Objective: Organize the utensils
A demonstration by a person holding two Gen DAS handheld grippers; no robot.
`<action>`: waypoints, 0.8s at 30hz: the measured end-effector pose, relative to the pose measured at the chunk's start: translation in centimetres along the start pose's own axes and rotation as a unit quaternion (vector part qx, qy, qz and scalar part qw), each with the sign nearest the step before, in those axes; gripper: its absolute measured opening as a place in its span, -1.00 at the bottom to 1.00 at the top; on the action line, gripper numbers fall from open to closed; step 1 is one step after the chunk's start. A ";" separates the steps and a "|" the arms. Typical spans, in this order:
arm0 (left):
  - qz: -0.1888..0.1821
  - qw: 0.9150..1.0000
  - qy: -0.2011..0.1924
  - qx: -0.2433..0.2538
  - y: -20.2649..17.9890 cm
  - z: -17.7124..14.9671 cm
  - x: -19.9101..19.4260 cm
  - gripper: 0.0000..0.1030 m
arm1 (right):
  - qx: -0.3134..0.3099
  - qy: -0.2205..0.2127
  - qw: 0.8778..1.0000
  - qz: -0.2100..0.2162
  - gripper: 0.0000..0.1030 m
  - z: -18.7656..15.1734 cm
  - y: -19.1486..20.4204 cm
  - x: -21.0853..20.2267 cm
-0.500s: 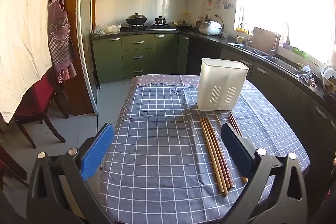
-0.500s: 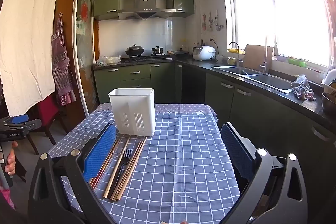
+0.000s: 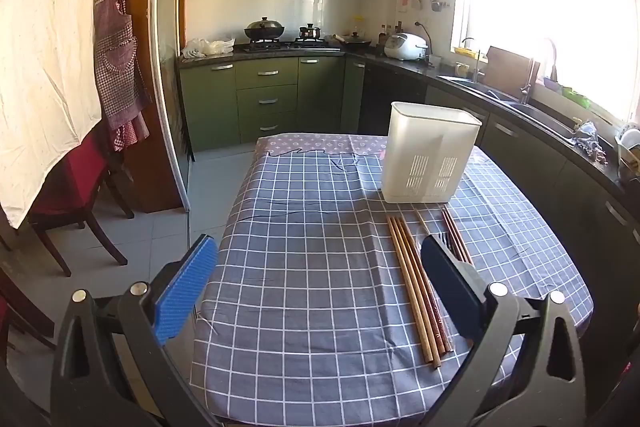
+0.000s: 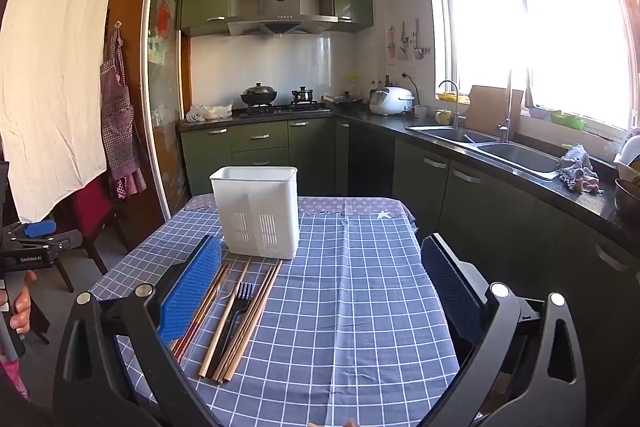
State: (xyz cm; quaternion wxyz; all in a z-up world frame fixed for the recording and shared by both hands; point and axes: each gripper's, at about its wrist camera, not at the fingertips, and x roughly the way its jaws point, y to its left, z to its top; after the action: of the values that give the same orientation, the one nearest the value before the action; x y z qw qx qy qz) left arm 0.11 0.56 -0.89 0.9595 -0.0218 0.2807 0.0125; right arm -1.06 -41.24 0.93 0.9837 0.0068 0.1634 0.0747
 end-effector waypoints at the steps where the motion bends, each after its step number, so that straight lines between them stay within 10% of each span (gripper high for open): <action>1: 0.000 1.000 0.000 0.000 0.0 0.1 0.0 0.89 | 0.000 0.000 1.000 0.001 0.92 0.0 0.0 -0.1; 24: 0.000 1.000 0.007 0.001 -0.3 0.0 0.2 0.89 | -0.001 0.004 1.000 0.005 0.92 -0.4 0.5 0.6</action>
State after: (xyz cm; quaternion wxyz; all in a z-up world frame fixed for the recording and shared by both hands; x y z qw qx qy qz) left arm 0.29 0.30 -1.00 0.9575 -0.0212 0.2873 0.0119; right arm -0.69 -40.64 0.37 0.9826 0.0064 0.1677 0.0794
